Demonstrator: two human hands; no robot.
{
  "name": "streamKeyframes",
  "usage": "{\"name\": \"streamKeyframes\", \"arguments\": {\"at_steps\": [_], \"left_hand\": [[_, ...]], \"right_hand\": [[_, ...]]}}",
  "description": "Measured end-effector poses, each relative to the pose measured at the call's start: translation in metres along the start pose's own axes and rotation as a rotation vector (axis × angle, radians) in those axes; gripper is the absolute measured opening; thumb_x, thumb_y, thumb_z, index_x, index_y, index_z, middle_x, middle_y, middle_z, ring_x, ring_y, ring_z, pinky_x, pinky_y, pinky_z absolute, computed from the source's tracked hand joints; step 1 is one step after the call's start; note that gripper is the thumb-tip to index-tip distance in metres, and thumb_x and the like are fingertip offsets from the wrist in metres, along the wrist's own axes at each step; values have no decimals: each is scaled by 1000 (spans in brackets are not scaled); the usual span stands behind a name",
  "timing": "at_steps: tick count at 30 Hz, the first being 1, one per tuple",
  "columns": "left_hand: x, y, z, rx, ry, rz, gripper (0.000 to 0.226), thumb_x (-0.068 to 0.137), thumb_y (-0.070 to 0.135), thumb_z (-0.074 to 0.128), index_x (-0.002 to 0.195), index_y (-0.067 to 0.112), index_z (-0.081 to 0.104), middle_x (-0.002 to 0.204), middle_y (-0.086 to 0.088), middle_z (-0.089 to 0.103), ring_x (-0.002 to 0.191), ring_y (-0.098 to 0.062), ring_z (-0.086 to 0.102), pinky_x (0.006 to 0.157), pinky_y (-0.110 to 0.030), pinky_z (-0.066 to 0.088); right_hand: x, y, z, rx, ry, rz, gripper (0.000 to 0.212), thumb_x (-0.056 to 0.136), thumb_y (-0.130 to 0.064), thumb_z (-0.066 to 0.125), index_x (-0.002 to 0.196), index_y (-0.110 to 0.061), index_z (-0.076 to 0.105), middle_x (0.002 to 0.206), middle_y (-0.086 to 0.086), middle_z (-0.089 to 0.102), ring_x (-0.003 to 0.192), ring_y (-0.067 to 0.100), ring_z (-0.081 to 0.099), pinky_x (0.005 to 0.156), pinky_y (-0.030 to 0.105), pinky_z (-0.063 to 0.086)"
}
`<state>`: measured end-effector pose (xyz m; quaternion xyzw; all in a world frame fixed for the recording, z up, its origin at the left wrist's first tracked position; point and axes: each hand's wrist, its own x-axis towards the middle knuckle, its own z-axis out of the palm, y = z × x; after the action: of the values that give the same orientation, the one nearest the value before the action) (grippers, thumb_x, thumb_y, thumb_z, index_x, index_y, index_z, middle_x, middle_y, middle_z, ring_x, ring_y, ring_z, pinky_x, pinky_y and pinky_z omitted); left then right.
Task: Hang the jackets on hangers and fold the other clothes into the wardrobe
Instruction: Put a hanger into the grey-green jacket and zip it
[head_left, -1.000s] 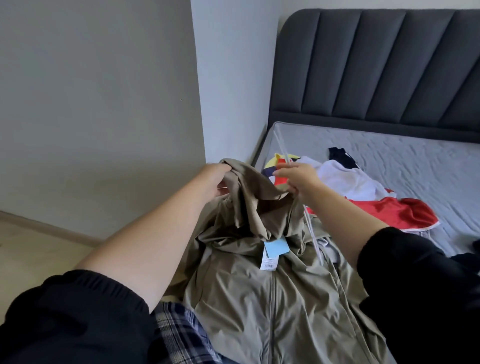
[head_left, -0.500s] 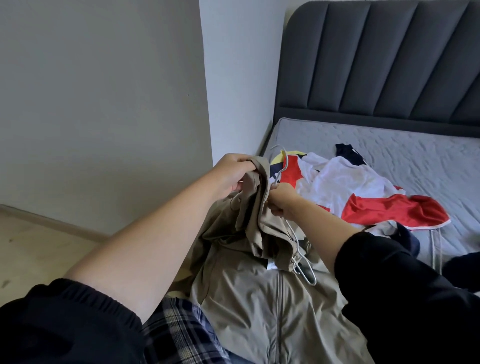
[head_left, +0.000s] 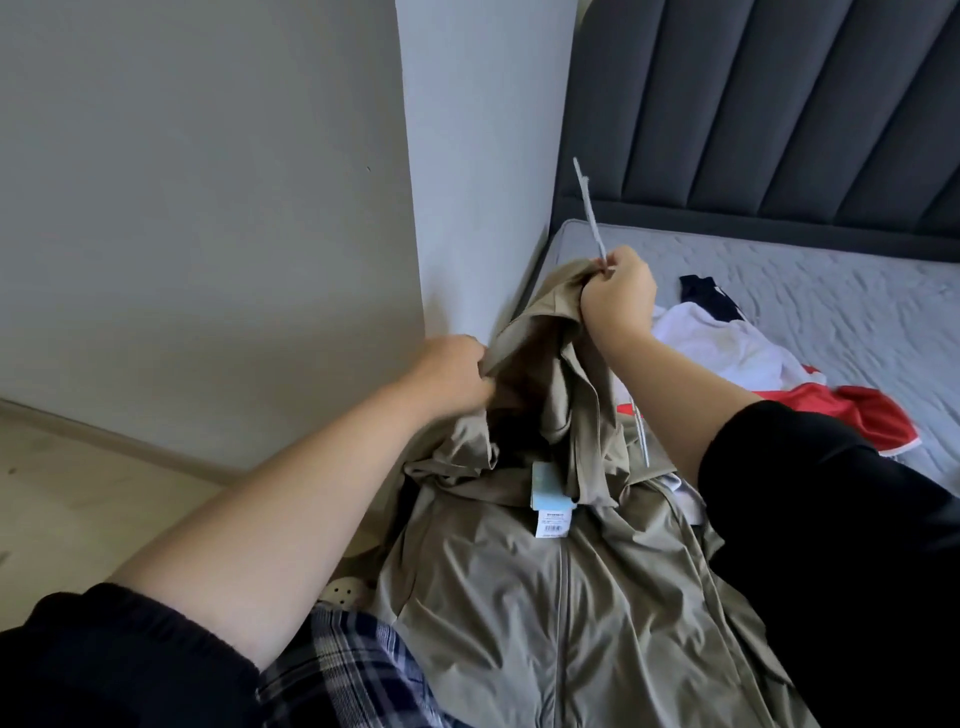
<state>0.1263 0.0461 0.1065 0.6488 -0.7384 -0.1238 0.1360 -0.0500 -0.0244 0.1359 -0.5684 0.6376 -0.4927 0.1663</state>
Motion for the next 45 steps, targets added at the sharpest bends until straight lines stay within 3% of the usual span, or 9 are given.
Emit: {"name": "streamKeyframes", "arguments": {"at_steps": [3, 5, 9, 15, 19, 27, 30, 37, 45], "left_hand": [[5, -2, 3, -982, -368, -100, 7, 81, 7, 54, 88, 6, 56, 90, -11, 56, 85, -23, 53, 71, -28, 43], [20, -11, 14, -1400, -256, -216, 20, 76, -1, 41, 89, 9, 53, 91, -6, 56, 85, -16, 53, 64, -25, 40], [37, -29, 45, -888, -194, -197, 72, 83, -19, 43, 146, 13, 29, 143, 1, 37, 129, -15, 41, 72, -23, 46], [47, -16, 97, -525, -392, -106, 78, 70, 22, 74, 139, 34, 37, 122, 8, 58, 112, -18, 56, 99, -34, 45], [58, -5, 110, -927, -312, -330, 20, 94, 16, 57, 113, 11, 59, 88, -2, 68, 83, -20, 64, 78, -30, 51], [64, -49, 104, -1473, -83, -760, 37, 101, 29, 44, 119, 1, 61, 114, -18, 64, 80, -23, 60, 77, -32, 50], [66, -52, 103, -1263, 35, -831, 30, 99, 30, 41, 92, 11, 63, 124, -17, 61, 81, -24, 57, 80, -31, 45], [45, -42, 112, -493, 125, -462, 94, 75, 53, 70, 149, 20, 22, 151, -7, 27, 138, -26, 30, 105, -33, 30], [16, -51, 119, -327, -277, -733, 21, 87, 18, 60, 102, 3, 56, 81, -12, 60, 66, -25, 60, 55, -26, 43]], "right_hand": [[9, -12, 0, 111, -36, -25, 31, 83, 7, 32, 63, -17, 27, 59, -3, 31, 54, 11, 24, 49, 25, 20], [17, -14, 1, 214, -63, -4, 30, 78, 10, 31, 64, -16, 33, 60, -2, 36, 58, 13, 31, 55, 27, 25], [22, -15, 2, 288, -86, 26, 33, 76, 12, 29, 64, -17, 37, 61, -3, 39, 57, 9, 33, 52, 21, 27], [43, -19, 12, 270, -29, 25, 31, 76, 12, 27, 68, -16, 35, 67, -4, 38, 60, 9, 31, 53, 18, 29], [67, -6, 26, 237, -73, 30, 30, 89, 6, 29, 98, -16, 48, 92, 2, 58, 81, 19, 60, 71, 26, 53], [42, 85, 30, -336, -52, 175, 28, 97, -10, 35, 114, -7, 57, 105, 5, 62, 99, 25, 58, 74, 28, 37], [13, 108, 25, -443, -4, 91, 26, 96, -5, 34, 111, -2, 55, 91, 13, 59, 92, 35, 59, 69, 34, 36], [-29, 131, 28, -441, -111, 46, 26, 101, -17, 33, 109, -4, 54, 98, 17, 64, 91, 37, 57, 69, 35, 34], [-32, 104, 29, -89, -216, 5, 20, 98, -35, 46, 96, -16, 51, 78, -1, 54, 71, 18, 49, 60, 31, 36]]}}
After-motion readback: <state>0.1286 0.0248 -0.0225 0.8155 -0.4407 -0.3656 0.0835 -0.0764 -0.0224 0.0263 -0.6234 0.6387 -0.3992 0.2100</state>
